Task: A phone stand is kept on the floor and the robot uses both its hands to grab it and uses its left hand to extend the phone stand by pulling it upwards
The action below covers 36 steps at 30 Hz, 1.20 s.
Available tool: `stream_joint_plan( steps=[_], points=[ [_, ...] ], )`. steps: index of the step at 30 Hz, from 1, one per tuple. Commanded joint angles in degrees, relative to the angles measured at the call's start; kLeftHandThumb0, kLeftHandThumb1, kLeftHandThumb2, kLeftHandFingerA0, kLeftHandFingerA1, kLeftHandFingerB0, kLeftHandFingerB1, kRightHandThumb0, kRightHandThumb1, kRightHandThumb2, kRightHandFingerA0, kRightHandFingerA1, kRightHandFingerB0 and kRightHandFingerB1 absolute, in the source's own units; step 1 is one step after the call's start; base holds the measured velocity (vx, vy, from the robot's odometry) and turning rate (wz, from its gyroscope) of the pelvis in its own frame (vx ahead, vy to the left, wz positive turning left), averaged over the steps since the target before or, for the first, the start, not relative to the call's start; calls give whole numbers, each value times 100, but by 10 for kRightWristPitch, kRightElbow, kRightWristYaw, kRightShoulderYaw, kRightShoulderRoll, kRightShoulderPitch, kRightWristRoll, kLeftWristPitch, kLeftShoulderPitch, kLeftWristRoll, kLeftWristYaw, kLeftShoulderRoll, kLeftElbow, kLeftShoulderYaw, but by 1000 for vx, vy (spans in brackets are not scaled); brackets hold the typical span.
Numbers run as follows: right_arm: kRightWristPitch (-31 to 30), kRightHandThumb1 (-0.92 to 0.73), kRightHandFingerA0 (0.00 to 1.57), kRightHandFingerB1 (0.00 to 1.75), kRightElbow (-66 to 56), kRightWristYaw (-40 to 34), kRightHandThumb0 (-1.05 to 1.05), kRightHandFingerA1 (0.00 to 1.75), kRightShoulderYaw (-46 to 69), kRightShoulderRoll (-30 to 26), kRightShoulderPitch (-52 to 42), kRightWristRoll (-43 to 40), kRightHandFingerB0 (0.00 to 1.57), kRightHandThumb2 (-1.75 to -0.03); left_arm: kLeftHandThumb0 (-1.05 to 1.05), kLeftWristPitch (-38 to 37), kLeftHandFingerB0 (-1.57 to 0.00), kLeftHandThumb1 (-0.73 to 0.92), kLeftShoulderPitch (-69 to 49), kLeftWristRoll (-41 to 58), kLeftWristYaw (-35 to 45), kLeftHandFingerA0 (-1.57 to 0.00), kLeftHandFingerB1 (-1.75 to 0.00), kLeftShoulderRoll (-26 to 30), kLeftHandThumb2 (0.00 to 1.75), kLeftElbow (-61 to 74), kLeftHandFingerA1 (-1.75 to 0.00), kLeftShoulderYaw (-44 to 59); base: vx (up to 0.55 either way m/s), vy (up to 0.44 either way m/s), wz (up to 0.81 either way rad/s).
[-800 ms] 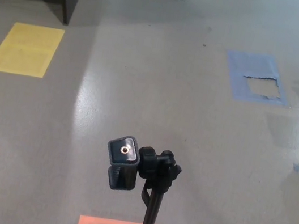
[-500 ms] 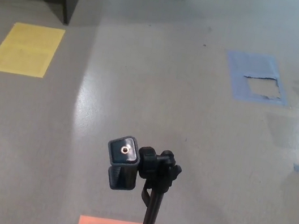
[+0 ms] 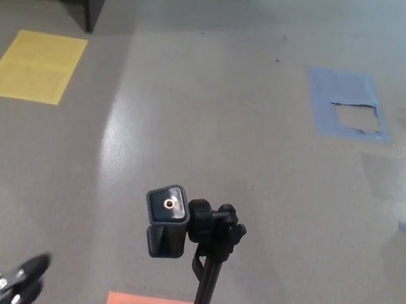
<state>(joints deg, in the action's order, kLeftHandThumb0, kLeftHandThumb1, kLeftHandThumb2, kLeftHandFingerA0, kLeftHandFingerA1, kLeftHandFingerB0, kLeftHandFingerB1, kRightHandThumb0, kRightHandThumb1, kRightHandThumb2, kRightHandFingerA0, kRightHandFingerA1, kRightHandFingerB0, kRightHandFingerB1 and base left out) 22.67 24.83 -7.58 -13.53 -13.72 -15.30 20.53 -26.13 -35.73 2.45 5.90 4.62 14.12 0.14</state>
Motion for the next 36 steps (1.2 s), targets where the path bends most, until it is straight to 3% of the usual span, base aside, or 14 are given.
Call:
stream_joint_plan(
  steps=[1, 2, 8, 11, 13, 14, 23, 30, 31, 32, 33, 34, 35, 36],
  points=[
    [21, -59, 0, 3, -45, -55, -105, 0, -63, 38, 37, 93, 0, -62, -104, 87, -13, 55, 33, -4, 14, -8, -30, -2, 73, 221, -20, -80, 0, 0, 0],
    [11, -58, 0, 6, -50, -52, -105, 0, -71, 44, 41, 97, 0, -64, -80, 112, -15, 46, 54, -6, 10, 0, -39, -5, 95, 230, -21, -86, 0, 0, 0],
    [2, -60, 0, 6, -55, -55, -105, 0, -91, 52, 49, 105, 0, -64, -101, 156, -13, 53, 86, -19, -1, -9, -30, -7, 73, 243, -23, -93, 0, 0, 0],
    [0, -58, 0, 6, -60, -46, -105, 0, -99, 55, 53, 101, 0, -66, -80, 191, -15, 46, 115, 5, -3, 0, -34, -8, 93, 238, -22, -94, 0, 0, 0],
    [3, -59, 0, 2, -59, -48, -105, 0, -103, 54, 56, 103, 0, -64, -94, 201, -11, 60, 129, 11, -5, -7, -26, -9, 59, 234, -25, -91, 0, 0, 0],
    [6, -60, 0, 40, -60, -52, -87, 38, -107, 51, 58, 113, 0, -106, -81, 207, -15, 47, 145, 11, -5, 0, -29, -8, 94, 222, -22, -85, 0, 0, 0],
    [17, -69, 0, 32, -80, -63, -97, 29, -128, 47, 40, 128, 0, -110, -86, 319, -6, 51, 276, 47, -12, -6, -10, 11, 96, 130, -17, -14, 0, 0, 0],
    [37, -60, 0, 34, -70, -73, -94, 33, -123, 43, 39, 118, 0, -105, -85, 345, -8, 49, 317, 40, -13, -9, -9, 13, 94, 62, -12, 11, 0, 0, 0],
    [40, -63, 0, 0, -67, -76, -105, 1, -124, 42, 40, 119, 0, -66, -86, 345, -8, 49, 319, 35, -13, -9, -9, 14, 95, 57, -14, 12, 0, 0, 0],
    [41, -61, 0, 34, -63, -79, -96, 32, -124, 42, 41, 121, 0, -106, -86, 345, -8, 49, 319, 35, -13, -9, -8, 14, 95, 50, -13, 15, 0, 0, 0],
    [42, -61, 0, 34, -60, -81, -96, 32, -126, 42, 41, 123, 0, -106, -86, 345, -8, 49, 319, 37, -11, -9, -8, 13, 95, 43, -13, 18, 0, 0, 0],
    [43, -63, 0, 0, -59, -80, -105, 0, -126, 41, 42, 123, 0, -67, -85, 344, -7, 49, 318, 37, -11, -8, -7, 12, 95, 41, -14, 20, 0, 0, 0],
    [44, -63, 0, 0, -58, -79, -105, 0, -126, 40, 44, 122, 0, -67, -85, 343, -7, 49, 316, 36, -11, -8, -7, 9, 95, 38, -14, 22, 0, 0, 0],
    [42, -64, 0, 32, -57, -79, -98, 30, -127, 39, 45, 125, 0, -107, -84, 344, -6, 48, 311, 29, -22, -8, -7, 0, 95, 36, -19, 21, 0, 0, 0]
  ],
)
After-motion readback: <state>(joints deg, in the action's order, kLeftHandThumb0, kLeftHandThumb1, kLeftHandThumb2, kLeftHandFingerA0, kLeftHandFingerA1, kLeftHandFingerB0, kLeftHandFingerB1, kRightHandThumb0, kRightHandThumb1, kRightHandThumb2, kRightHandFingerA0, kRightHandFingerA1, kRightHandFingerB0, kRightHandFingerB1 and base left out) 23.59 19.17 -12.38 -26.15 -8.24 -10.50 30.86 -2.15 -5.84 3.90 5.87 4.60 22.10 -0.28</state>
